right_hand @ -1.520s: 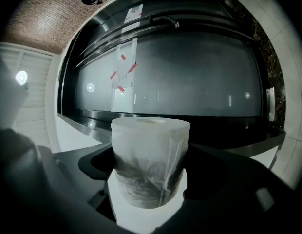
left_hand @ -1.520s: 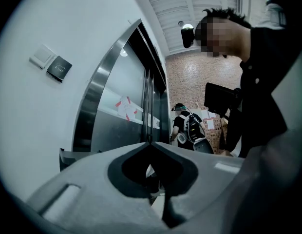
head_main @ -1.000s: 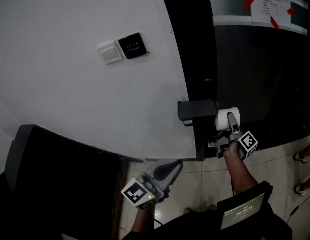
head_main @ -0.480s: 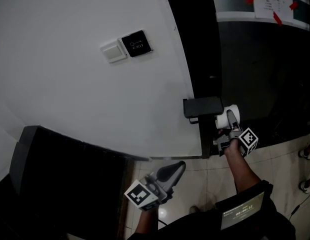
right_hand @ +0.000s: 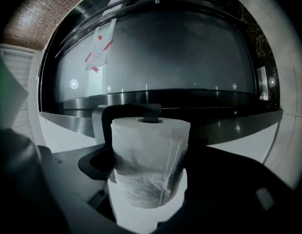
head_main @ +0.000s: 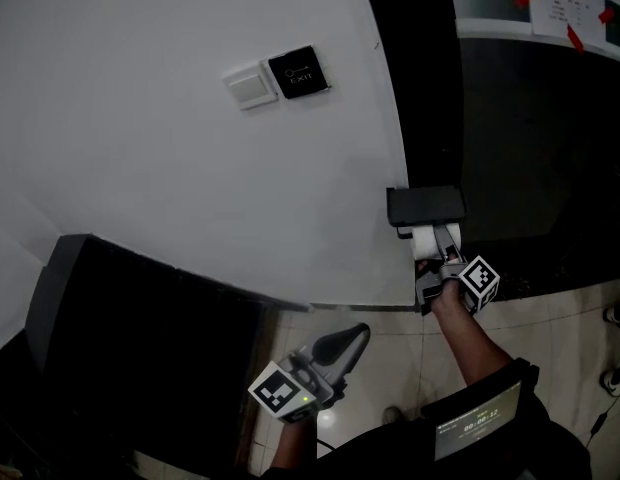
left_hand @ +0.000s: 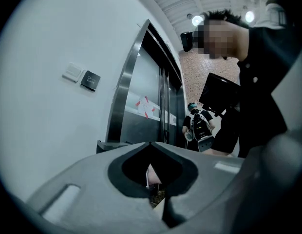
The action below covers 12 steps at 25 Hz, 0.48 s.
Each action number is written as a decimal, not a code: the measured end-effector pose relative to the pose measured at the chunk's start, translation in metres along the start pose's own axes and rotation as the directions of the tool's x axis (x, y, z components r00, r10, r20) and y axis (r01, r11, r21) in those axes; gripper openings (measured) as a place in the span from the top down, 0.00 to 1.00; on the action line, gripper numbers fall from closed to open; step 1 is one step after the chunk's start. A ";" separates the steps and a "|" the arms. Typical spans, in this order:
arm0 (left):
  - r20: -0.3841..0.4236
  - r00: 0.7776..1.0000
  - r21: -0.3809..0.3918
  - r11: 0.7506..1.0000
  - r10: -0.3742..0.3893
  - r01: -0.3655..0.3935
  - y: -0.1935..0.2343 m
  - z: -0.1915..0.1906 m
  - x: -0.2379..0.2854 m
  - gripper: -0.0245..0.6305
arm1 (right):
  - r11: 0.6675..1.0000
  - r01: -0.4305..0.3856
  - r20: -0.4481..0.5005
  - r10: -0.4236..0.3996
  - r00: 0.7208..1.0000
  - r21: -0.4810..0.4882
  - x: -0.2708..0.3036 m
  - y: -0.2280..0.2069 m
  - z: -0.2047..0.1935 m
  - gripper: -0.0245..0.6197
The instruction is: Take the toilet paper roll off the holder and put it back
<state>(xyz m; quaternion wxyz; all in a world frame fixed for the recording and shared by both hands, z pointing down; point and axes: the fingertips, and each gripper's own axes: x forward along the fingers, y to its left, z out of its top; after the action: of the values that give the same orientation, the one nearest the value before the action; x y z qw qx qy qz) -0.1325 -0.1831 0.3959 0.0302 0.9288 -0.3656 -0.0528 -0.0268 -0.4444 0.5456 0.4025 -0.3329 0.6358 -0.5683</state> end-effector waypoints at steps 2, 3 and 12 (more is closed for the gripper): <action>0.004 1.000 0.004 1.000 0.012 -0.012 0.000 0.000 -0.005 0.97 | 1.000 -0.006 -0.042 0.007 0.999 0.010 0.005 -0.001 -0.014 0.30; 0.006 1.000 0.004 1.000 0.018 -0.018 0.000 0.001 -0.007 0.97 | 1.000 -0.008 -0.050 0.009 0.999 0.017 0.007 -0.003 -0.016 0.30; 0.005 1.000 -0.002 1.000 0.021 -0.021 -0.001 0.001 -0.006 0.97 | 0.998 -0.068 -0.156 0.065 0.986 -0.013 0.004 -0.002 -0.027 0.17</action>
<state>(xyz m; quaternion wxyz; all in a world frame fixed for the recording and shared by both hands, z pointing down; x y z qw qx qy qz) -0.1365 -0.1783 0.3954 0.0307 0.9246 -0.3756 -0.0553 -0.0523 -0.4357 0.5481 0.3674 -0.2698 0.6810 -0.5731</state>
